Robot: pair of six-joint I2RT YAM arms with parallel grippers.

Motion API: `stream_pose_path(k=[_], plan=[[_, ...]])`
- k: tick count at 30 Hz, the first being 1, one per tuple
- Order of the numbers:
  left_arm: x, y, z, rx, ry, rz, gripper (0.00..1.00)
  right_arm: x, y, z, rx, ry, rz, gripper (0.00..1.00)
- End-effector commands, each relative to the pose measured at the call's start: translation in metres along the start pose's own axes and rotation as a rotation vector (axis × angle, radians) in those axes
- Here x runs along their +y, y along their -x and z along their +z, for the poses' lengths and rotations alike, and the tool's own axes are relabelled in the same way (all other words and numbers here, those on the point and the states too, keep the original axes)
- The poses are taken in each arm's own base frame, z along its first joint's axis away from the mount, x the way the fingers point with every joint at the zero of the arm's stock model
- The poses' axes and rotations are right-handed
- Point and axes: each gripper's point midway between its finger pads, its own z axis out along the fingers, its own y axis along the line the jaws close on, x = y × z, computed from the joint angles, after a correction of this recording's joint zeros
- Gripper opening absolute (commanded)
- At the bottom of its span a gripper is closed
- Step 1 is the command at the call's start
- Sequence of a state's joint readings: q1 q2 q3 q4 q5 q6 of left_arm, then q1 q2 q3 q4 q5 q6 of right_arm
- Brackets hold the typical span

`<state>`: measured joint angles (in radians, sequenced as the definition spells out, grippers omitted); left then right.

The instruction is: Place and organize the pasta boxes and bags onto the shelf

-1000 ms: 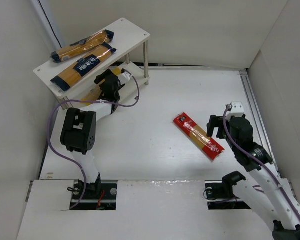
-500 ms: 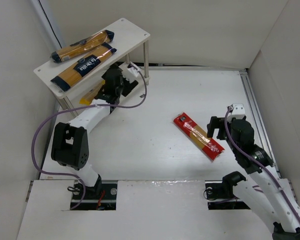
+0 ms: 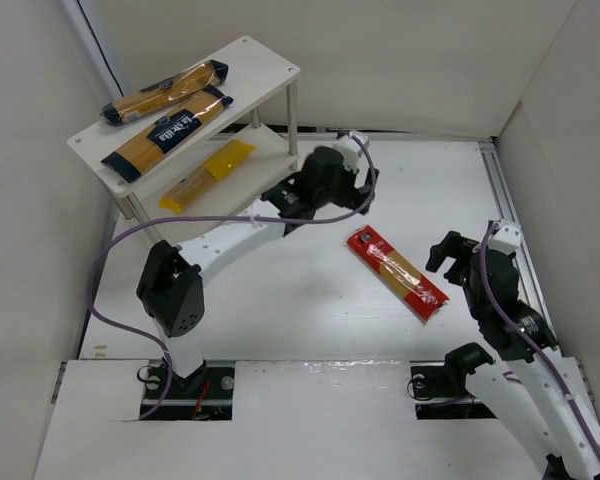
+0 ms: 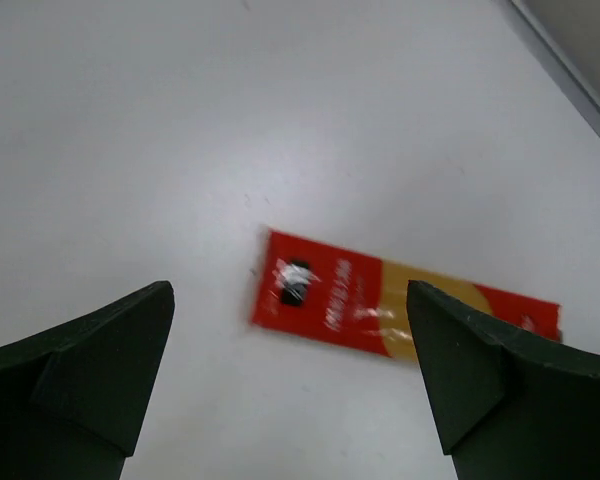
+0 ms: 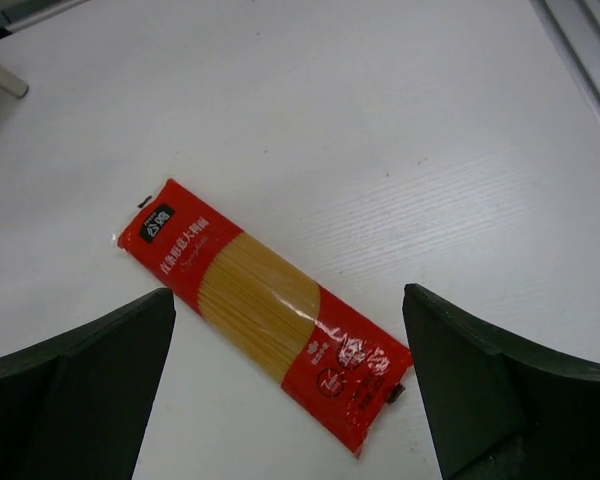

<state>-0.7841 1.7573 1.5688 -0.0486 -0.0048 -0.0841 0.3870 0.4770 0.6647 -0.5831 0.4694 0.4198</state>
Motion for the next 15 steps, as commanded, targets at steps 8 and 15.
stream_pose_path(k=[8, 15], plan=[[-0.087, -0.164, -0.016, 0.307, 0.071, -0.625, 1.00, 0.004, -0.048, 0.022, 0.146, -0.048, 0.118, 1.00], [-0.095, -0.159, -0.002, 0.267, 0.052, -0.741, 1.00, 0.019, -0.065, 0.046, 0.184, -0.001, 0.165, 1.00]])
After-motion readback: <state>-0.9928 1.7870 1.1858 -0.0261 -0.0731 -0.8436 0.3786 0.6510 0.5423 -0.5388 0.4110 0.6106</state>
